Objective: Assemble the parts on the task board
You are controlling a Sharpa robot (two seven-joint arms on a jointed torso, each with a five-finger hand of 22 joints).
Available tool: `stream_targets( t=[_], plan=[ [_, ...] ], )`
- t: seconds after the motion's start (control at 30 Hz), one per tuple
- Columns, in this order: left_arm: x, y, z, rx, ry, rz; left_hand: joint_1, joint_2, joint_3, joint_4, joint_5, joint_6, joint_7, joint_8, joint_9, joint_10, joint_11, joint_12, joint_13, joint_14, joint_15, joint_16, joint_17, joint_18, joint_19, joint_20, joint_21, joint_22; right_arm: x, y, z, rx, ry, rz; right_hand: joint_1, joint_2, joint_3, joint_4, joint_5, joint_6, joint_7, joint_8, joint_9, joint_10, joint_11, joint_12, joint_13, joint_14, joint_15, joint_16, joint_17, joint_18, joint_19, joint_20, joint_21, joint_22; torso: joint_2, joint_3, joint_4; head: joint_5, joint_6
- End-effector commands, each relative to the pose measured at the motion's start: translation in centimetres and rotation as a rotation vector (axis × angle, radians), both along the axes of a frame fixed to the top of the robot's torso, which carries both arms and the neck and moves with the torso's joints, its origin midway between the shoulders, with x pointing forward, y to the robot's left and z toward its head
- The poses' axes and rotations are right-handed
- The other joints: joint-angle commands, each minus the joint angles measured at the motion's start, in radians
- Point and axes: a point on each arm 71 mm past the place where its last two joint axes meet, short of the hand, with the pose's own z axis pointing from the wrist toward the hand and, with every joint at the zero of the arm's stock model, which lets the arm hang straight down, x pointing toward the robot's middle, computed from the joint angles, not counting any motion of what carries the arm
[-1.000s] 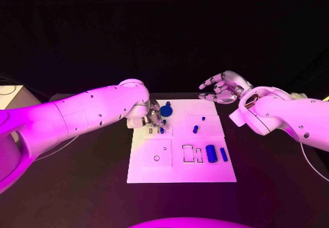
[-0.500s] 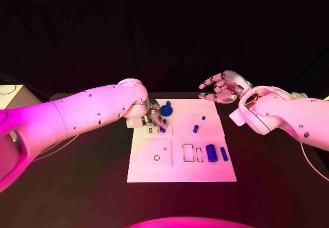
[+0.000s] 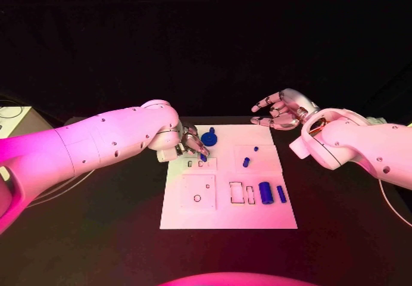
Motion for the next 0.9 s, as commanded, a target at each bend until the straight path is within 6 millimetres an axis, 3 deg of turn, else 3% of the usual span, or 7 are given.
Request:
stream_targets(
  t=[0.03, 0.17, 0.63, 0.9],
  plan=[
    [0.2, -0.2, 0.4, -0.031, -0.059, 0.030, -0.008, -0.001, 0.209, -0.216, 0.018, 0.017, -0.007, -0.002, 0.003, 0.011, -0.001, 0.006, 0.008, 0.103, -0.009, 0.003, 0.263, -0.010, 0.010, 0.000, 0.005, 0.112, 0.0, 0.0, 0.0, -0.010, 0.001, 0.013, -0.010, 0.001, 0.004, 0.003, 0.001, -0.005, -0.002, 0.004, -0.001, -0.002, 0.000, -0.003, 0.166, 0.102, -0.004, 0.003, 0.257, -0.014, 0.103, -0.004, 0.004, 0.263, 0.000, 0.0014, 0.0008, 0.001, -0.001],
    [0.1, -0.2, 0.5, 0.008, -0.111, 0.018, -0.009, -0.002, 0.207, -0.218, 0.026, 0.020, -0.009, -0.002, 0.004, 0.016, -0.002, 0.010, 0.014, 0.103, -0.010, 0.003, 0.263, -0.011, 0.014, -0.001, 0.007, 0.118, 0.0, 0.0, 0.0, -0.010, 0.001, 0.012, -0.010, 0.001, 0.004, 0.003, 0.001, -0.005, -0.002, 0.004, -0.001, -0.002, 0.000, -0.003, 0.166, 0.102, -0.004, 0.003, 0.257, -0.014, 0.103, -0.004, 0.004, 0.263, 0.001, 0.0010, -0.0011, 0.006, -0.005],
    [-1.0, 0.1, -0.6, 0.112, -0.210, -0.018, -0.008, -0.003, 0.209, -0.221, 0.034, 0.025, -0.011, -0.003, 0.006, 0.020, -0.004, 0.011, 0.016, 0.103, -0.012, 0.003, 0.263, -0.013, 0.019, -0.003, 0.010, 0.126, 0.0, -0.3, -0.1, -0.011, 0.002, 0.006, -0.010, 0.001, 0.004, 0.003, 0.001, -0.005, -0.002, 0.004, -0.001, -0.002, 0.000, -0.003, 0.166, 0.102, -0.004, 0.003, 0.257, -0.014, 0.103, -0.004, 0.004, 0.263, 0.002, -0.0001, 0.0010, 0.012, -0.020],
    [-1.5, 0.4, -1.1, 0.120, -0.217, -0.022, -0.007, -0.004, 0.209, -0.222, 0.036, 0.026, -0.011, -0.003, 0.006, 0.021, -0.005, 0.011, 0.017, 0.103, -0.012, 0.003, 0.263, -0.013, 0.021, -0.003, 0.011, 0.128, 0.0, -0.3, -0.1, -0.012, 0.005, 0.006, -0.010, 0.001, 0.004, 0.003, 0.001, -0.005, -0.002, 0.004, -0.001, -0.002, 0.000, -0.003, 0.166, 0.102, -0.004, 0.003, 0.257, -0.014, 0.103, -0.004, 0.004, 0.263, 0.001, -0.0007, -0.0007, 0.015, -0.022]
  ],
)
